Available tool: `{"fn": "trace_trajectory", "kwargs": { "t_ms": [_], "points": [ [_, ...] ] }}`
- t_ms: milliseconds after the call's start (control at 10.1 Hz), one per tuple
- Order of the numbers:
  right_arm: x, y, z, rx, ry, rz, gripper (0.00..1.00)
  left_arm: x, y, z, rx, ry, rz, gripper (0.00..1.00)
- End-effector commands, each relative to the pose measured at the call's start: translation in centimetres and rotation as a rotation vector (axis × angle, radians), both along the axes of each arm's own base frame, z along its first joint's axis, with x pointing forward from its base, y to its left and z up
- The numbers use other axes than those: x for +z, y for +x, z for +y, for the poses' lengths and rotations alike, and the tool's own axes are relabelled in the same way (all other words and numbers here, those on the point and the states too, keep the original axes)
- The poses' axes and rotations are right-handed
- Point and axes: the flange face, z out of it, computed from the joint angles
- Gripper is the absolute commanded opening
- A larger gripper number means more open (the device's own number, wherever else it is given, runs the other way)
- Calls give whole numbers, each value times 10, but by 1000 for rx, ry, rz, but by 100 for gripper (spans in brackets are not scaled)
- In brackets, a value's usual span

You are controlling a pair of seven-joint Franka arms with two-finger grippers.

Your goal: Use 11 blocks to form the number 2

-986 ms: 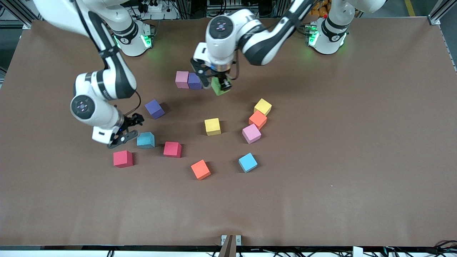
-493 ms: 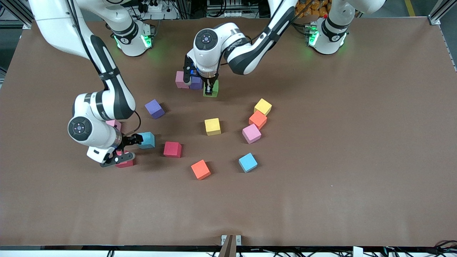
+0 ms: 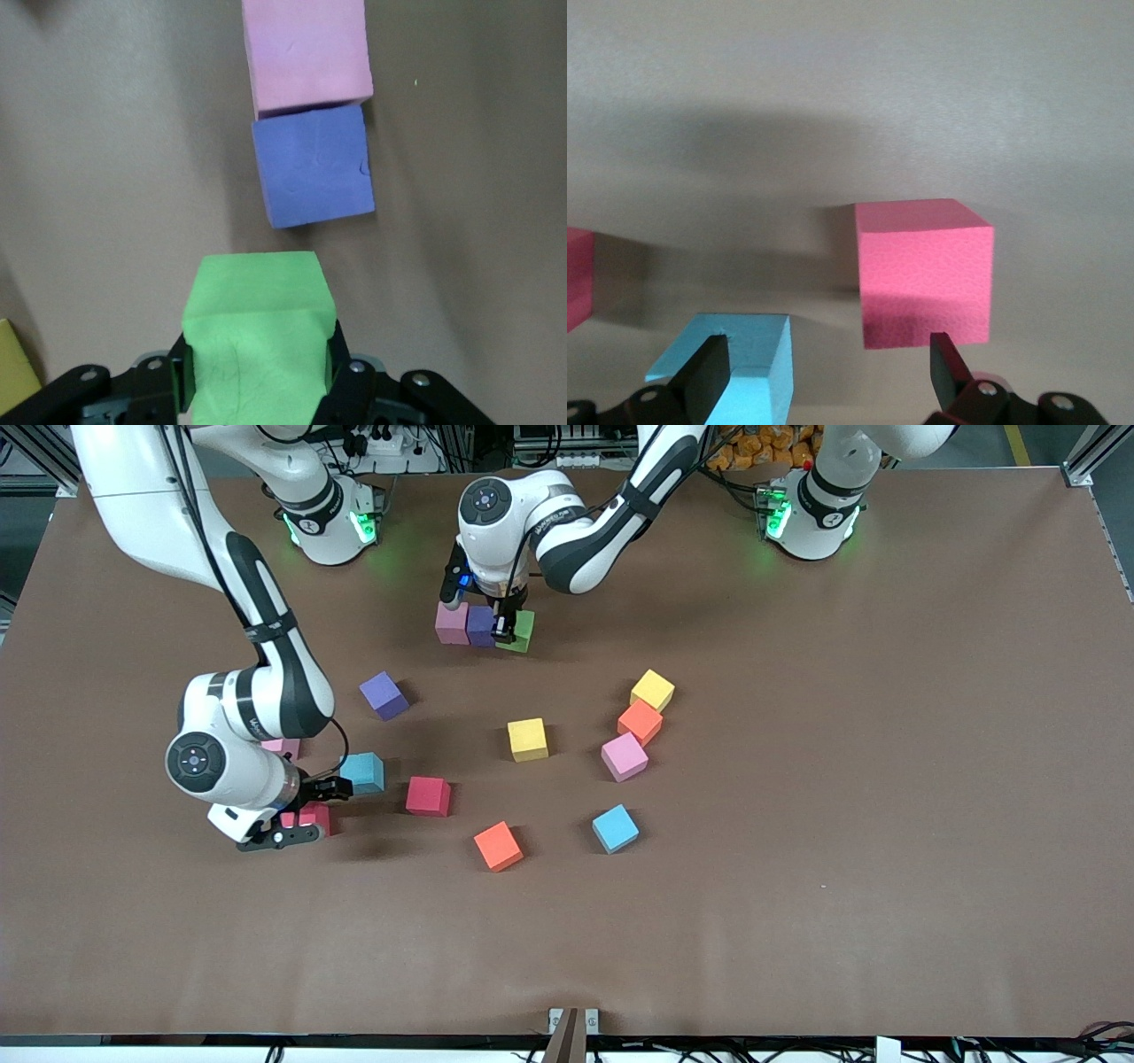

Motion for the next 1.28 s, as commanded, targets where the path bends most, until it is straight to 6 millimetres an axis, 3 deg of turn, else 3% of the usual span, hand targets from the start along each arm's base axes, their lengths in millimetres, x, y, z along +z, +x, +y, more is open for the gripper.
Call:
{"fn": "trace_trajectory", "kwargs": {
  "t_ms": [0,394,690,986,1183],
  "points": [
    [-5,7,12,-49,11,4,100,-9,-6,1,62,33,-11,0],
    [-7,6,18,-67,16,7,100,-21,-28,-4,178,61,5,0],
    [-17,-2,41,-51,32,36,100,-34,-41,-9,144,84,-24,0],
    [-29,-14,58,-20,25,63,100,-49,-43,-12,145,92,-26,0],
    [-31,-17,56,-22,23,75,100,-51,-44,-18,174,79,-29,0]
  ]
}}
